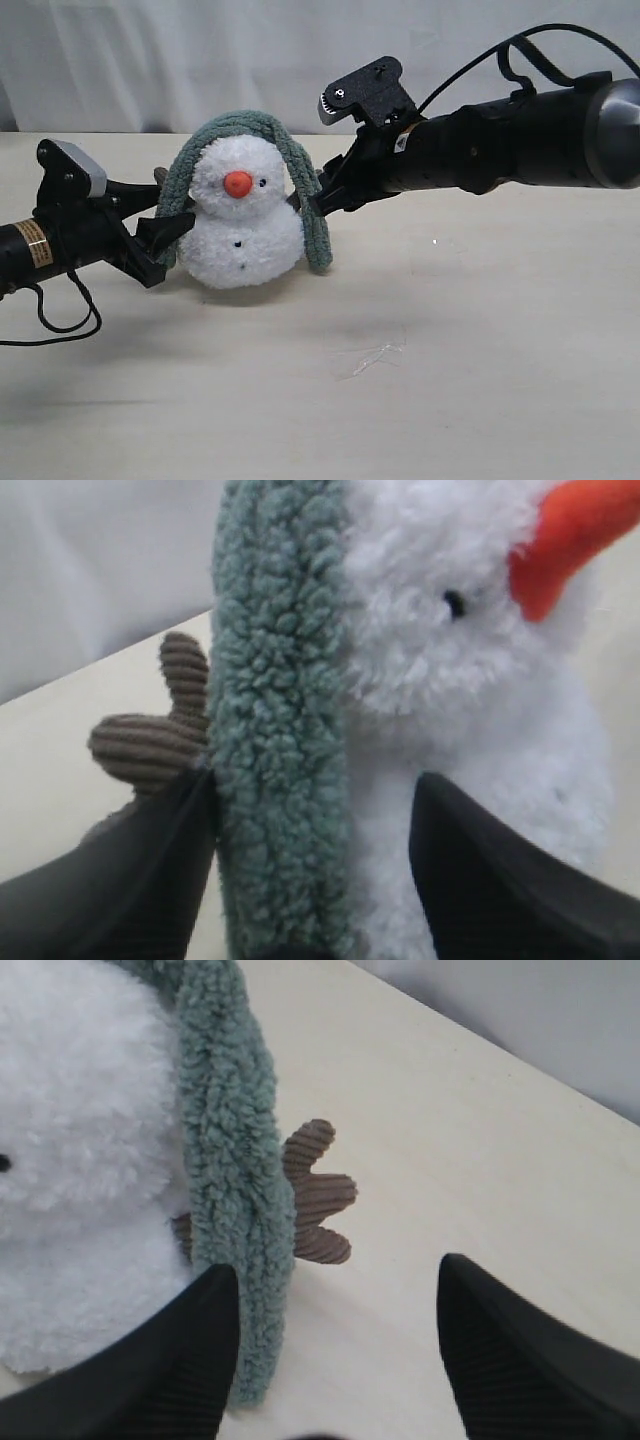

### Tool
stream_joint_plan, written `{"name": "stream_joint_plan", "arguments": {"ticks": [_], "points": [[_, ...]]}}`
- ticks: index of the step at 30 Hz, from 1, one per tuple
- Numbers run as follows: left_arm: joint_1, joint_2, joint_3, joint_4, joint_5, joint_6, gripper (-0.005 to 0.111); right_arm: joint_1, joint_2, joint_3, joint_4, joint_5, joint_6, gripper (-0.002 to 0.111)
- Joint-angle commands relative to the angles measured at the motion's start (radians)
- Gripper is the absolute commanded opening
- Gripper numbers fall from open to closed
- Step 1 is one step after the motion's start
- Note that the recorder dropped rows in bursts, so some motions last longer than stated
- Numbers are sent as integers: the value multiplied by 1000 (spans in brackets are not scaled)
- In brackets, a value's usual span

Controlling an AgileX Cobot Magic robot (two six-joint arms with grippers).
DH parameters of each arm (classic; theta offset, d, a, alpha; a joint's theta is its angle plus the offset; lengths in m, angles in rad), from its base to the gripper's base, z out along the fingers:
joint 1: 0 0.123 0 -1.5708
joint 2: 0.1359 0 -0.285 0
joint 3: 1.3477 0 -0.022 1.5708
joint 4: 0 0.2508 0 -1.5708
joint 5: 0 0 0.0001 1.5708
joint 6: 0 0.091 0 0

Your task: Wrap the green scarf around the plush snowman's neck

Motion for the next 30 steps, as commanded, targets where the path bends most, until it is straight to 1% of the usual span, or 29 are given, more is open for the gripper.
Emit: {"name": "stream_joint_plan", "arguments": {"ticks": [1, 4, 5, 6, 7, 8, 9, 10, 11, 13, 14, 15, 19, 21, 22, 23, 24, 25, 27, 30], "points": [[-2, 1, -10, 17, -60, -2, 55, 33, 14, -4, 1, -39, -43, 55], [-2, 1, -10, 12, -54, -2, 53, 47, 36, -4, 1, -67, -63, 55], [-2, 3, -10, 10, -48, -2, 49, 47, 39, -4, 1, -80, -61, 55], [-2, 2, -10, 10, -38, -2, 41, 44, 39, -4, 1, -92, -57, 55], [-2, 2, -10, 10, -34, -2, 30, 44, 39, -8, 1, -119, -74, 55], [-2, 2, -10, 10, -33, -2, 25, 44, 39, -20, 1, -129, -86, 55], [-2, 2, -10, 10, -33, -2, 17, 44, 39, -48, 1, -145, -87, 53], [-2, 2, -10, 10, -32, -2, 14, 44, 39, -68, 1, -145, -82, 47], [-2, 2, -10, 10, -32, -2, 8, 44, 39, -104, 1, -139, -67, 29], [-2, 2, -10, 10, -32, -2, 2, 47, 39, -149, 1, -138, -30, 9], [-2, 2, -10, 10, -32, -2, 1, 47, 41, -164, 1, -138, -23, 4], [-2, 2, -10, 10, -32, -1, 0, 47, 58, -203, 1, -112, -31, 4], [-2, 2, -10, 10, -33, 1, 0, 47, 122, -371, -9, 129, -53, 4], [-2, 2, -10, 10, -32, 1, 0, 47, 152, -469, 29, 262, -133, 4], [-2, 2, -10, 10, -32, 1, 0, 47, 158, -494, 69, 300, -176, 4], [-2, 2, -10, 10, -32, 1, 0, 45, 163, -531, 190, 363, -306, 4], [-2, 2, -10, 10, -32, 1, 0, 45, 167, -545, 263, 386, -374, 4], [-2, 2, -10, 10, -32, 1, 0, 45, 171, -567, 402, 416, -486, 4], [-2, 2, -10, 10, -32, 1, 0, 45, 181, -583, 550, 444, -590, 4], [-2, 2, -10, 10, -32, 1, 0, 45, 214, -606, 666, 487, -668, 4]]}}
